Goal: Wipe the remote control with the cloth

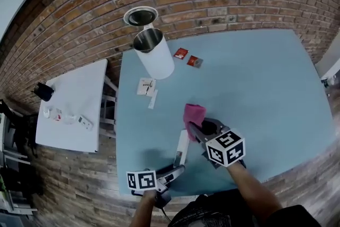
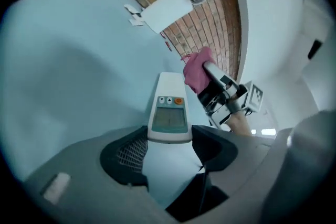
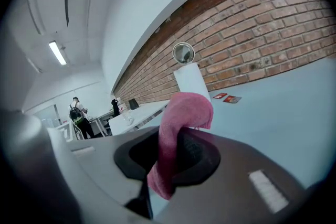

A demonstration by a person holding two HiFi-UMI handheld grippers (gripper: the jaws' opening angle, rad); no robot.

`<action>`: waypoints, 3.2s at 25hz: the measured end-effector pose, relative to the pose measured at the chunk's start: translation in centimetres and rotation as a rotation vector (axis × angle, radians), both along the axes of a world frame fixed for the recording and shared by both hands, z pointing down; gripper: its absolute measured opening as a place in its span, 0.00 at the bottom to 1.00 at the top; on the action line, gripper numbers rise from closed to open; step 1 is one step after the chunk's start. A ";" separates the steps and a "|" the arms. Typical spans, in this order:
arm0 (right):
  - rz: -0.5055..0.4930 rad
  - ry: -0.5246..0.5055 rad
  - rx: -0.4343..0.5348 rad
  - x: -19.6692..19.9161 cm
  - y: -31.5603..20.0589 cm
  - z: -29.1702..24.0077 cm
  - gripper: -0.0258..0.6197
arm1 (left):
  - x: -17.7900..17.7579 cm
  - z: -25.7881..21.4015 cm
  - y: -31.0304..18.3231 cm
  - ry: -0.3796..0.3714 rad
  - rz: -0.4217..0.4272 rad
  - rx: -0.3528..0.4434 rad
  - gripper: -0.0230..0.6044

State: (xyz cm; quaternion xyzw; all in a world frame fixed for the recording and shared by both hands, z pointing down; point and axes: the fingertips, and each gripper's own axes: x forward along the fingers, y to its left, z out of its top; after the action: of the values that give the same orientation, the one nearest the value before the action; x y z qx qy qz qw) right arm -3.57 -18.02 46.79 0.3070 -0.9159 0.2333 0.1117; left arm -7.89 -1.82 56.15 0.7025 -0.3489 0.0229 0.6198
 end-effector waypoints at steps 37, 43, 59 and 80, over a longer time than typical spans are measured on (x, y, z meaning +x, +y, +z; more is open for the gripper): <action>-0.193 0.026 0.067 -4.7 6.2 5.0 0.14 | -1.9 -2.2 -0.7 0.730 -0.466 -0.128 0.44; -0.214 0.001 0.065 -4.4 8.2 4.4 0.14 | -1.7 -2.3 -1.0 0.730 -0.475 -0.126 0.44; -0.242 -0.037 0.057 -2.9 14.4 2.7 0.14 | -0.6 -2.4 -1.2 0.751 -0.482 -0.119 0.44; -0.252 -0.100 -0.061 -2.9 17.9 3.1 0.14 | 0.0 -2.6 -1.7 0.807 -0.515 -0.120 0.44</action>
State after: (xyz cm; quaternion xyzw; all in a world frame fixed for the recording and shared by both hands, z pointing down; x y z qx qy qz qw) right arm -6.48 -0.12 49.93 0.1739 -0.9442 0.2600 0.1036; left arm -7.91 -3.53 53.57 0.5092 -0.2413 -0.3858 0.7306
